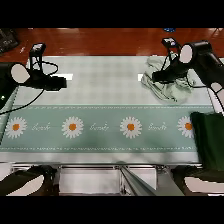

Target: Fold the shirts.

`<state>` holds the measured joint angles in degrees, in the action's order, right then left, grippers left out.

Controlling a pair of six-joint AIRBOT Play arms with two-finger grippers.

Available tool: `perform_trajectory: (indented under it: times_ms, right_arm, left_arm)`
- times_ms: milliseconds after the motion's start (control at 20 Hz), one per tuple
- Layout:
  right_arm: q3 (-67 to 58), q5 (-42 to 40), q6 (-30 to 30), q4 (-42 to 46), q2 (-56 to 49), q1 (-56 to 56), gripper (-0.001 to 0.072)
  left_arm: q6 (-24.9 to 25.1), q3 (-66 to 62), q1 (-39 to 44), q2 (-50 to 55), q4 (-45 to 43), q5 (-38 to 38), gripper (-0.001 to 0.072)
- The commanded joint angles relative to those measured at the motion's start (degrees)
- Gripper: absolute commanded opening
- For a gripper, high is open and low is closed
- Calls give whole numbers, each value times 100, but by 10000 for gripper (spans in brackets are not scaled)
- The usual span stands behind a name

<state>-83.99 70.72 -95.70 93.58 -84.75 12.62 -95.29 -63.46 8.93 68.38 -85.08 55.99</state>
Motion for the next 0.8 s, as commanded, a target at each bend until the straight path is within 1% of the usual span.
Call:
perform_trajectory:
  times_ms: [0, 650, 700, 750]
  right_arm:
    - [2, 2, 0, -2, -2, 4, 20]
    - [2, -7, -2, -2, -2, 4, 20]
    - [2, -7, -2, -2, -2, 4, 20]
    - [2, -52, -2, -2, -2, 4, 20]
  left_arm:
    - [0, 2, 2, 4, -2, -2, 18]
    - [0, 2, 4, 4, -2, -4, 18]
    - [0, 2, 2, 7, -2, -79, 18]
    - [0, 2, 2, 11, -2, -337, 18]
